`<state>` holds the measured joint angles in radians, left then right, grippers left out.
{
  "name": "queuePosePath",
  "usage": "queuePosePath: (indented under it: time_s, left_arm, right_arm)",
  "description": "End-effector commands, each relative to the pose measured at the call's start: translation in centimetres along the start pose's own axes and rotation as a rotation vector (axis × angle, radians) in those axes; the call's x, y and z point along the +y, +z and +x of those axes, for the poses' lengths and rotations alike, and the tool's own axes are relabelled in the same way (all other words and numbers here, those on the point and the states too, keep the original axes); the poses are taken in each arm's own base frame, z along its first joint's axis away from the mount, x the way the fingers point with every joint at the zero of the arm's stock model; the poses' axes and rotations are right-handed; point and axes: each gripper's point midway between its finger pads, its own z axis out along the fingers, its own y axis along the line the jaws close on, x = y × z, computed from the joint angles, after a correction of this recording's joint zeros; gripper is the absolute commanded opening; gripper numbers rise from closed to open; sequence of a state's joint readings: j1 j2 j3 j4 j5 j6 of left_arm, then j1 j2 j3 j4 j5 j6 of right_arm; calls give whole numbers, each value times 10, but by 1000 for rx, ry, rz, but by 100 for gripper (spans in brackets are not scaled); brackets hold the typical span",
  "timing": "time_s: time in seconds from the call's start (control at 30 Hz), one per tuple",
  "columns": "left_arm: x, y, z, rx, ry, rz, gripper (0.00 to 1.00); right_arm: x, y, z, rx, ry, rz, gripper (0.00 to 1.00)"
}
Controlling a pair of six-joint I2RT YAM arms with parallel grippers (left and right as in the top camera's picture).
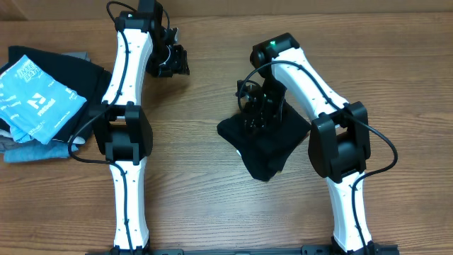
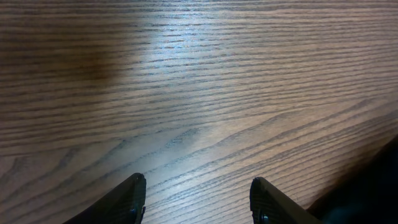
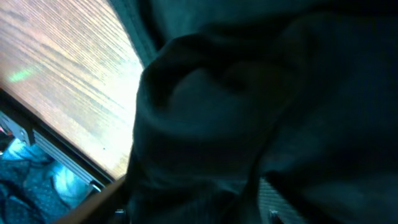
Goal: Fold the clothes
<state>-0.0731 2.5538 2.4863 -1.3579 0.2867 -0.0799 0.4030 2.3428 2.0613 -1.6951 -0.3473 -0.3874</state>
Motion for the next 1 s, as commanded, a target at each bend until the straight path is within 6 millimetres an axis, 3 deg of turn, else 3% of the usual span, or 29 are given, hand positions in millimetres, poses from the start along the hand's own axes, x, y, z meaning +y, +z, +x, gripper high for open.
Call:
queuePosePath:
  time_s: [0.0,0.13,0.27,0.33,0.4,0.43,0.47,0.5,0.57,0.6,0.8,0.87,0.97]
  left_arm:
    - [0,3,-3,-4,2,-5,57]
    - [0,3,-2,-3,1,-5,57]
    - [-9,-1,-9,-29,14,37,49]
    - [-29,-15,-16,-64,51,134,43]
    - [-70,-44,-22,-108,113,338,30]
    - [-91,-59,-21,-121,156,442,14]
    - [-117,-74,-15,-126,221,566,4]
    - [-143,-81,-3,-103,284,664,4]
    - [-167,-75,25,-42,406,697,4]
    - [-186,-70,49,4,528,709,4]
    - [-240,-56,100,95,754,732,4]
    - [-252,-51,111,117,785,725,4]
    - [-254,-38,120,154,823,652,8]
  right_arm:
    - [22,-3,-3,-30,-37,-71,77]
    - [32,-18,-1,-76,-68,-78,82]
    - [46,-63,8,-208,-139,-35,83]
    - [49,-94,13,-299,-154,-6,84]
    - [46,-137,22,-435,-148,36,87]
    - [39,-156,27,-499,-118,58,88]
    - [27,-176,32,-572,-65,82,91]
    - [5,-202,42,-662,24,105,95]
    - [-29,-224,59,-739,150,114,100]
    - [-59,-235,75,-774,252,115,100]
    - [-131,-247,120,-829,471,113,100]
    - [-145,-252,129,-850,503,126,100]
    - [-157,-256,138,-874,533,137,100]
